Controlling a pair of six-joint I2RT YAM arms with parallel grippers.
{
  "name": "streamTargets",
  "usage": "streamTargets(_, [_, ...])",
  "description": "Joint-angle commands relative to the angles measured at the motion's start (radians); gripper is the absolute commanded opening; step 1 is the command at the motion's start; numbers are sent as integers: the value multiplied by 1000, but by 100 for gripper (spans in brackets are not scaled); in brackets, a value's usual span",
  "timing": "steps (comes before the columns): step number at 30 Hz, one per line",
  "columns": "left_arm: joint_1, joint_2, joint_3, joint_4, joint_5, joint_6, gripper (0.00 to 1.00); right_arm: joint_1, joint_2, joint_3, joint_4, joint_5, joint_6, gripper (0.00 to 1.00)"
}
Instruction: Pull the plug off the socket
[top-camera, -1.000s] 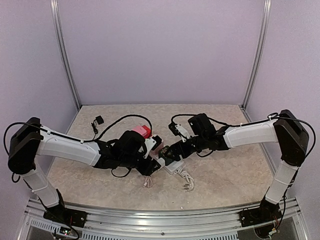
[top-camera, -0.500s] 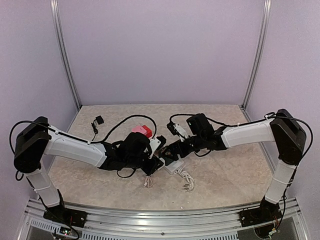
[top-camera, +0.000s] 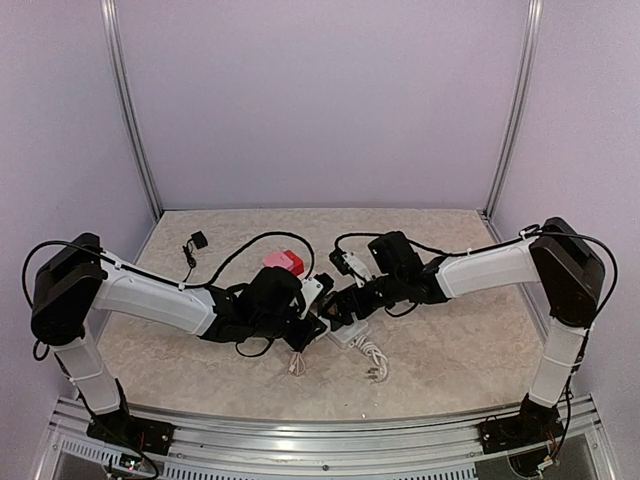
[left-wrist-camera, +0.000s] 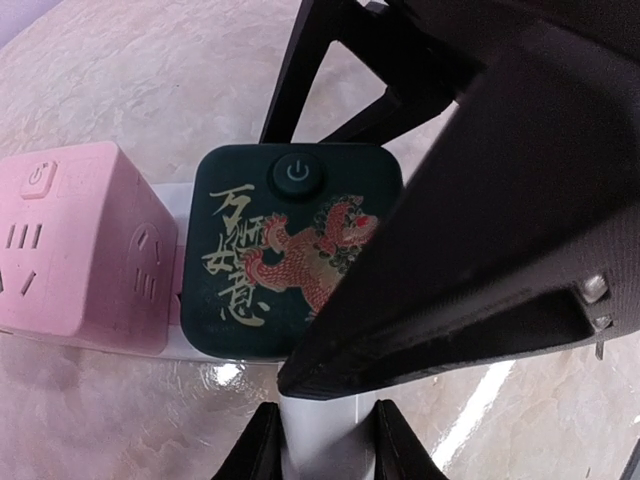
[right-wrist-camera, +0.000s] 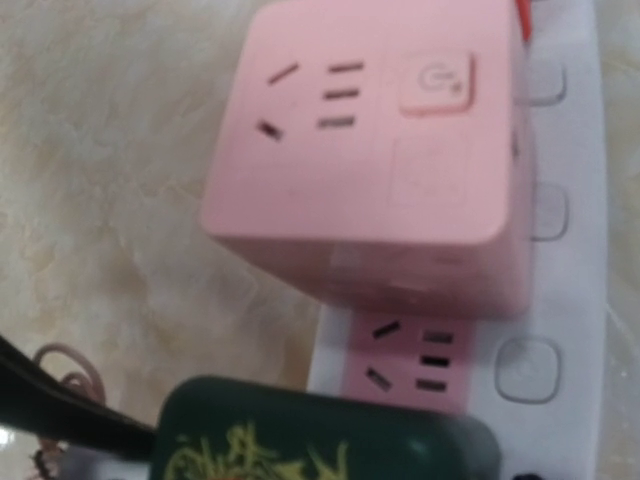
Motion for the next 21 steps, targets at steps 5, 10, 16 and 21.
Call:
streamTargets(5, [-5,6,-22,7,-32,-26,19,1,38,3,-35,65,-10,70])
streamTargets(10, [-30,14,-6,-31,-83,-10,11,1,46,-3,-34,91,-5,58])
streamTargets(16, [-62,79,52,-94,-106,-16,5,2,60,2,-34,99,-7,53])
streamTargets(21, [-14,35,-25,-13,8,-106,1,1,67,0,-44,117,-17,52])
